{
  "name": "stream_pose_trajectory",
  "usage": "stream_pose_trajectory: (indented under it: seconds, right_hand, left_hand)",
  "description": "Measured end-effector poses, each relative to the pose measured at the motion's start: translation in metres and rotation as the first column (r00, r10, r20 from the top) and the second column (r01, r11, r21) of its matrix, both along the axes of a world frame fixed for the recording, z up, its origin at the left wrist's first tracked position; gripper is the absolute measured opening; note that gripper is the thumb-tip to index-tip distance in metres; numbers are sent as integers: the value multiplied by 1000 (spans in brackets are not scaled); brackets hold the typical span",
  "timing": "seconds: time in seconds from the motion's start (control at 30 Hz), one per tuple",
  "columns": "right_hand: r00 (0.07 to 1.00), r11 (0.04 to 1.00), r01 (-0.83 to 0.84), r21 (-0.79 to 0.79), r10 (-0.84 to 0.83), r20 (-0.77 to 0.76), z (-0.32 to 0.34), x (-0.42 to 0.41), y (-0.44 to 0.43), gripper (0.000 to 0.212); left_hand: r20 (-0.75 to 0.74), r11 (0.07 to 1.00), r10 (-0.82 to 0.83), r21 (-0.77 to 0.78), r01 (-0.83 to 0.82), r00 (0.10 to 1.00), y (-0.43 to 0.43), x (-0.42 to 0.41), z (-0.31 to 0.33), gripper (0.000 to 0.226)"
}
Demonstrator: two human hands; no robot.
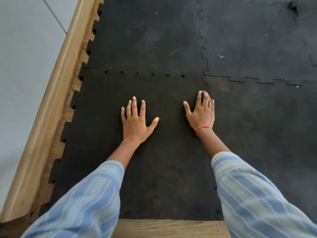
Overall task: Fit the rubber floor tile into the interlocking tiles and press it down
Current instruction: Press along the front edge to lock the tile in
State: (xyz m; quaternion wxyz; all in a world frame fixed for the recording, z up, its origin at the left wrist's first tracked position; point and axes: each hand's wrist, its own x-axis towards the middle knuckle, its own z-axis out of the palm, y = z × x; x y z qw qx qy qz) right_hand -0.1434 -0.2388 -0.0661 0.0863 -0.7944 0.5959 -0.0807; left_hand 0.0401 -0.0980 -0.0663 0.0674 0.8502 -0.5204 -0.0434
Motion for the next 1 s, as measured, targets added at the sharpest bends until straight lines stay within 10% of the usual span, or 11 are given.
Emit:
stream_pose_trajectory:
  seconds: [0.63, 0.83, 1.0]
  right_hand:
    - [991, 985, -86, 147, 100, -90, 6, 48, -59, 79]
    - [897, 897, -440, 45, 441, -37, 5, 89, -36, 55]
    - [904, 905, -413, 104, 421, -69, -1, 120, -27, 64]
  left_hand:
    - [-8, 998, 55, -12, -55, 998, -4, 3, 0, 81]
    - [-61, 995, 85, -43, -88, 994, -31, 70, 1, 79]
    - [-46, 991, 30, 130, -24, 998, -45, 113, 0, 93]
